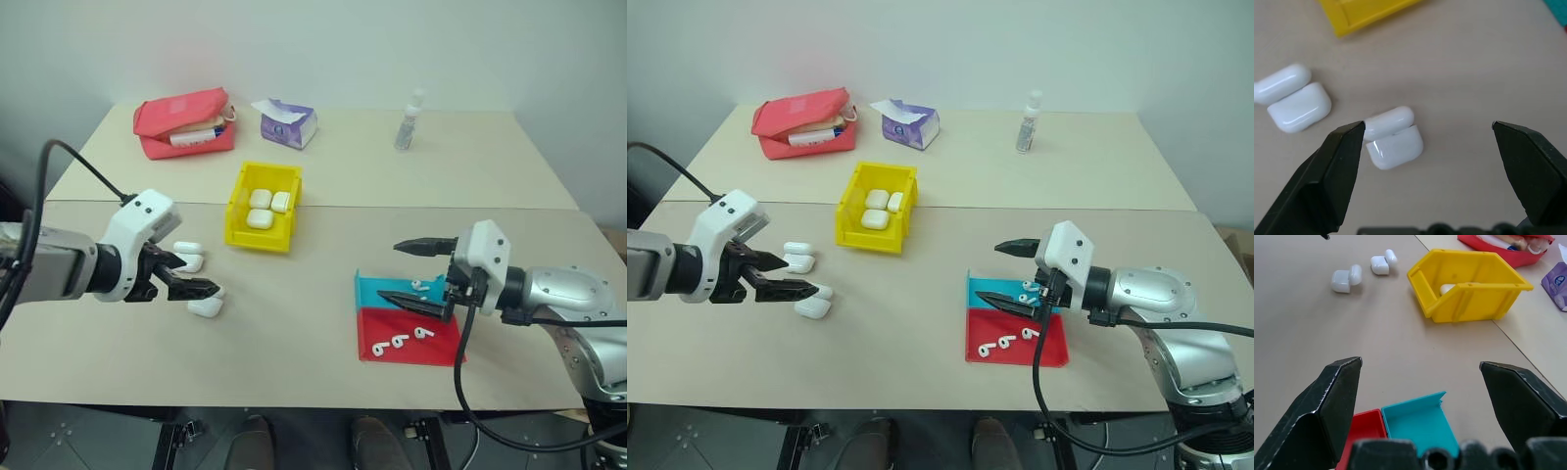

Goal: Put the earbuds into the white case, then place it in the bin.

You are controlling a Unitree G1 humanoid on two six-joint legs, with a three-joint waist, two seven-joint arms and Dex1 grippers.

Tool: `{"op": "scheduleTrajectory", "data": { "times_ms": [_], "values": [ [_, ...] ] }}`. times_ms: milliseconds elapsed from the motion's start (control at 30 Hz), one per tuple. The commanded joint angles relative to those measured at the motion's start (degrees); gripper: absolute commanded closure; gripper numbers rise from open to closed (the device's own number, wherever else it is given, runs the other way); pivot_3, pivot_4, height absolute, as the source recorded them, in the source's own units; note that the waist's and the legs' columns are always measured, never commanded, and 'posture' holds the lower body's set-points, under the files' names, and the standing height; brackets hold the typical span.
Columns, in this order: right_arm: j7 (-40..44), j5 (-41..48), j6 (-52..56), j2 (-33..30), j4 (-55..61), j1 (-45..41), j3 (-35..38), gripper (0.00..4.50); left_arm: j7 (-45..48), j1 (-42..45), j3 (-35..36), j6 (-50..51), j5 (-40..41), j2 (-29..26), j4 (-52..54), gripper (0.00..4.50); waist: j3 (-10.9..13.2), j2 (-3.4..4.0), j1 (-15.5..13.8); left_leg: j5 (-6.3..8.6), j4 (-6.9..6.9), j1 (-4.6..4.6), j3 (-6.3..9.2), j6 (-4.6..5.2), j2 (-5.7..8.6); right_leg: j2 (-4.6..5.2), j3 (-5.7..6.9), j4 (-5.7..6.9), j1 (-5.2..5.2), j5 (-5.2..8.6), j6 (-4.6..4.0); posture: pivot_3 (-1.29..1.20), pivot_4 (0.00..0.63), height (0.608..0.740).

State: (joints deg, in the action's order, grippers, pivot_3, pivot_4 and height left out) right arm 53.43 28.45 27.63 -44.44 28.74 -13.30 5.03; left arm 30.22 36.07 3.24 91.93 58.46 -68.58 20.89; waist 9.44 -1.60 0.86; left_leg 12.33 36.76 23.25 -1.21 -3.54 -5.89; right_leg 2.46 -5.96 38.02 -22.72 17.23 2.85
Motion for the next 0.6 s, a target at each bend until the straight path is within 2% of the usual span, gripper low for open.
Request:
{"op": "scheduleTrajectory", "data": {
  "times_ms": [33, 200, 600],
  "values": [
    [-1.95, 1.07, 0.06, 1.39, 2.62, 0.56, 0.05, 0.02, -0.57, 1.43, -5.37, 0.57, -0.92, -2.12, -1.50, 0.00, 0.00, 0.00, 0.04, 0.00, -0.01, 0.01, 0.01, 0.00, 0.00, 0.00, 0.00, 0.00, -0.02, 0.00, 0.00, 0.00, 0.150, 0.740],
    [-4.09, 0.68, 0.25, 3.19, 4.78, 1.95, -0.85, 0.02, -2.61, 3.90, -14.32, 0.57, 1.62, -4.76, -6.33, 0.00, 0.01, -0.02, -0.11, 0.00, 0.00, 0.07, 0.02, -0.01, 0.00, 0.00, 0.01, 0.01, -0.07, 0.00, 0.00, 0.00, 0.150, 0.740],
    [-7.53, -0.11, -0.17, 5.04, 7.44, 4.35, -2.59, 0.02, -18.60, 14.03, -24.37, 0.57, 9.70, 2.89, -18.40, 0.00, 0.01, -0.02, -0.48, 0.00, 0.07, 0.10, 0.08, 0.00, 0.01, 0.00, 0.06, 0.02, -0.02, 0.00, 0.00, 0.00, 0.150, 0.740]
  ]
}}
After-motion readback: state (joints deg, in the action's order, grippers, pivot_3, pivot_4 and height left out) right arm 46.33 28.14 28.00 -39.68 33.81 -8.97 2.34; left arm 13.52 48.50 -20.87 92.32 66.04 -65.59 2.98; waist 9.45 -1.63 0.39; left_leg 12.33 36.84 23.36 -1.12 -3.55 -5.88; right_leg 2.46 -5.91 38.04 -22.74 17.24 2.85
